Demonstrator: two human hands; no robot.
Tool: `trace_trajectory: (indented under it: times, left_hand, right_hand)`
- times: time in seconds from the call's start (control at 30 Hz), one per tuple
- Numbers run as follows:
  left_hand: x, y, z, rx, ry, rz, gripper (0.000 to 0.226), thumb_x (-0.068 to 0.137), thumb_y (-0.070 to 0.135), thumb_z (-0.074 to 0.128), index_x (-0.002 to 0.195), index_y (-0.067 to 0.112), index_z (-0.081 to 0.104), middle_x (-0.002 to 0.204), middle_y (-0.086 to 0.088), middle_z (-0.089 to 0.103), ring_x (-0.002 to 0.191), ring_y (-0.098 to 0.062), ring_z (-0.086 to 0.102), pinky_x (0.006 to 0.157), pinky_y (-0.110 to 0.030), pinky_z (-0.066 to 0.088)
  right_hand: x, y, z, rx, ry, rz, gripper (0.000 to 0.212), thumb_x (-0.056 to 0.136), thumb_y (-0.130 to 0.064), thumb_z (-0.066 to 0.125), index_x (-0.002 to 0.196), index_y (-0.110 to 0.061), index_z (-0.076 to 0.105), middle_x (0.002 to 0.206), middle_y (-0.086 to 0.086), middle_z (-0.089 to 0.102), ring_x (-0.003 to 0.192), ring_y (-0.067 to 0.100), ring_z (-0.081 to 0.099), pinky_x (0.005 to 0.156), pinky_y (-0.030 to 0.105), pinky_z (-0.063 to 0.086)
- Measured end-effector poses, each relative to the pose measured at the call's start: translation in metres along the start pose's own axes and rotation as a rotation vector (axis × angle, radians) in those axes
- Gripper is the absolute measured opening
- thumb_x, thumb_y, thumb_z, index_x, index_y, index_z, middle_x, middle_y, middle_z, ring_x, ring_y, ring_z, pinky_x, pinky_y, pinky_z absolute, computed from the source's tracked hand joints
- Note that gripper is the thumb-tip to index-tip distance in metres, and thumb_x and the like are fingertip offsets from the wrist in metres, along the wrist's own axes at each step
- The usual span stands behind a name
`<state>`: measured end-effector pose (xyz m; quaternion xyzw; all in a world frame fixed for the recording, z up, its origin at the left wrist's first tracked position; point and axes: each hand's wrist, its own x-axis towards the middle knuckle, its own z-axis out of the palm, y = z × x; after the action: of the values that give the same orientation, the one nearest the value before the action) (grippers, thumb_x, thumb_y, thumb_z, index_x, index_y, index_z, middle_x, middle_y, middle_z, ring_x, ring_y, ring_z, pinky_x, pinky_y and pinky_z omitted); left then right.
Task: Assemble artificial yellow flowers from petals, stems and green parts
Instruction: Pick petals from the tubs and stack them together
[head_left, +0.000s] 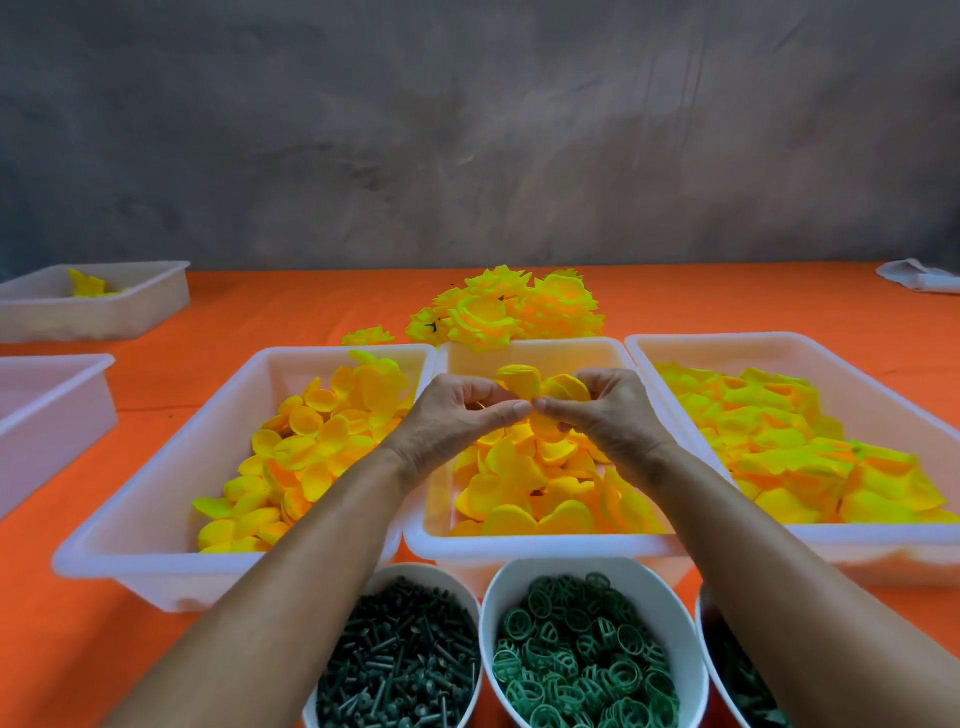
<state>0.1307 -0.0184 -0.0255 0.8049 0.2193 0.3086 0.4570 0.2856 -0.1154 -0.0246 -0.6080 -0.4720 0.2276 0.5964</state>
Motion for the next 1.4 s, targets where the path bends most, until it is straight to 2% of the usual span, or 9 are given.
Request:
trace_trajectory:
  times: [0.13,0.27,0.5,0.77,0.93,1.1,1.2,1.3,1.4]
  left_hand:
    - [-0.001,0.004,0.0,0.017,-0.063,-0.022,0.007,0.083,0.034,0.068,0.08,0.028,0.071,0.067,0.017,0.069,0.065,0.008,0.06,0.06,-0.008,0.045]
    - [-0.002,0.004,0.0,0.068,-0.065,-0.029,0.02,0.082,0.04,0.065,0.07,0.025,0.07,0.067,0.01,0.067,0.058,0.004,0.055,0.058,-0.011,0.044]
    - [0.0,0.003,0.001,0.137,-0.013,-0.077,0.048,0.066,0.062,0.058,0.066,0.016,0.069,0.051,0.011,0.058,0.052,-0.002,0.051,0.058,-0.019,0.041]
    - [-0.002,0.002,0.0,0.047,-0.051,-0.083,0.04,0.071,0.043,0.073,0.076,0.003,0.071,0.063,-0.003,0.062,0.057,-0.007,0.049,0.056,-0.023,0.039]
    - [0.001,-0.001,-0.001,0.04,0.02,-0.104,0.009,0.077,0.016,0.077,0.073,0.012,0.07,0.066,-0.002,0.061,0.059,-0.008,0.052,0.059,-0.026,0.044]
    - [0.002,-0.002,-0.001,-0.029,0.076,-0.111,0.025,0.077,-0.009,0.065,0.081,0.015,0.068,0.064,0.005,0.063,0.051,0.002,0.054,0.05,-0.012,0.044]
    - [0.001,-0.001,-0.001,-0.058,0.111,-0.096,0.027,0.078,-0.013,0.061,0.082,0.013,0.068,0.06,0.008,0.063,0.046,0.006,0.052,0.045,-0.01,0.039]
    - [0.001,-0.001,-0.003,-0.106,0.156,-0.08,0.03,0.08,-0.014,0.057,0.076,0.014,0.066,0.064,0.001,0.062,0.048,0.001,0.053,0.043,-0.014,0.041]
    - [0.002,-0.003,-0.004,-0.109,0.183,-0.07,0.033,0.082,-0.013,0.054,0.076,0.018,0.064,0.072,-0.003,0.063,0.055,-0.01,0.056,0.043,-0.019,0.045]
  right_hand:
    - [0.001,0.002,0.004,-0.119,0.005,-0.065,0.026,0.071,-0.008,0.08,0.065,0.007,0.06,0.06,0.01,0.049,0.058,0.019,0.042,0.055,0.033,0.037]
    - [0.0,0.002,0.009,-0.366,0.024,-0.227,0.045,0.069,-0.016,0.083,0.049,-0.023,0.044,0.05,-0.008,0.038,0.052,0.008,0.032,0.048,0.025,0.029]
    - [-0.004,-0.003,0.021,-0.771,-0.004,-0.339,0.051,0.072,-0.037,0.079,0.053,-0.026,0.032,0.058,-0.001,0.041,0.057,0.023,0.034,0.054,0.03,0.02]
    - [-0.005,-0.005,0.019,-0.734,-0.068,-0.327,0.055,0.07,-0.034,0.081,0.052,-0.026,0.03,0.058,0.003,0.045,0.059,0.021,0.033,0.053,0.032,0.026]
    - [-0.004,-0.004,0.018,-0.655,-0.129,-0.264,0.053,0.063,-0.023,0.086,0.052,-0.025,0.034,0.057,-0.004,0.038,0.061,0.019,0.031,0.054,0.031,0.026]
    - [-0.001,0.001,0.014,-0.372,-0.21,-0.103,0.039,0.063,-0.013,0.086,0.06,-0.002,0.048,0.062,0.003,0.034,0.063,0.017,0.029,0.056,0.03,0.026]
    - [0.0,0.001,0.011,-0.178,-0.21,-0.038,0.028,0.073,-0.008,0.078,0.073,0.012,0.059,0.065,0.007,0.048,0.061,0.017,0.042,0.056,0.031,0.034]
    - [-0.001,-0.005,0.008,-0.01,-0.173,0.02,0.006,0.082,-0.009,0.069,0.079,-0.005,0.066,0.064,0.003,0.066,0.054,0.01,0.063,0.05,0.021,0.046]
    - [-0.003,-0.008,0.01,0.11,-0.185,0.093,0.006,0.088,-0.006,0.061,0.083,-0.008,0.061,0.067,0.005,0.069,0.055,0.014,0.068,0.047,0.022,0.05]
